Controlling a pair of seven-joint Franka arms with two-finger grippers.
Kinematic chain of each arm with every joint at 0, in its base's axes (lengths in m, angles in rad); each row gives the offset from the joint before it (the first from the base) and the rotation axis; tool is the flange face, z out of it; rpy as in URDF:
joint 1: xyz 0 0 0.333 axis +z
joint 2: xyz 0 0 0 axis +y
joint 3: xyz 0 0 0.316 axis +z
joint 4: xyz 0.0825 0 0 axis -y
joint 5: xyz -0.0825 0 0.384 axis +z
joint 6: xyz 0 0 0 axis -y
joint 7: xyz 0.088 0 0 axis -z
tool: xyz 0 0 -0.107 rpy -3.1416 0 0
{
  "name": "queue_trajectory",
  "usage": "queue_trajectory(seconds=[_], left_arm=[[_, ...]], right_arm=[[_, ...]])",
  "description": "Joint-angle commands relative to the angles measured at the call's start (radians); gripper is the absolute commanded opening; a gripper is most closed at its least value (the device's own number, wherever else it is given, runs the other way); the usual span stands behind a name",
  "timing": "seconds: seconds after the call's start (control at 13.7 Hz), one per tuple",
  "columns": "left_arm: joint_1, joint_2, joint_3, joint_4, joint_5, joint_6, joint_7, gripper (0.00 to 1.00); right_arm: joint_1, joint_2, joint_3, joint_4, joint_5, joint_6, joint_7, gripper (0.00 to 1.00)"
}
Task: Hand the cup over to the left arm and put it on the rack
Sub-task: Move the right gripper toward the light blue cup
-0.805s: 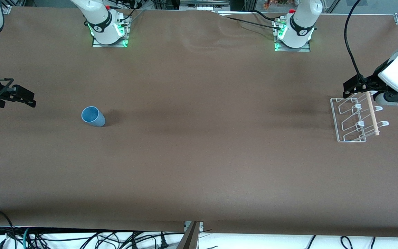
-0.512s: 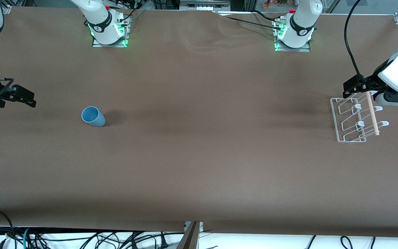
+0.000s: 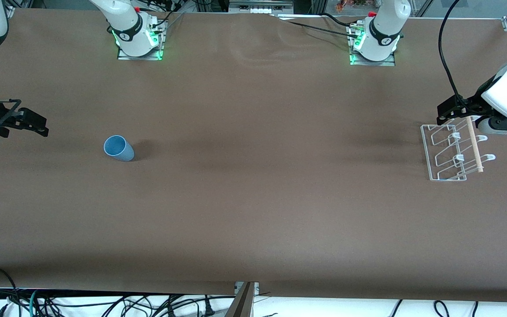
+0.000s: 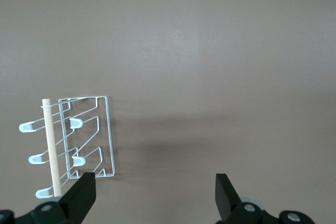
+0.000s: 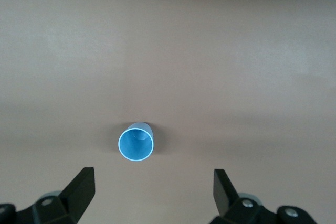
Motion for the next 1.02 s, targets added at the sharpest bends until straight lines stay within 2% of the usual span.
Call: queue_trajectory(seconds=[0.0, 0.95], left_arm=[[0.003, -0.016, -0.005, -0.013, 0.02, -0.003, 0.017, 1.0], [0.005, -0.016, -0.003, -0.013, 0.02, -0.003, 0.018, 1.0]], right_arm=[[0.004, 0.008, -0.001, 0.015, 0.015, -0.01, -0.004, 1.0], [0.03, 0.055, 0.001, -0.007, 0.005, -0.024, -0.007, 1.0]])
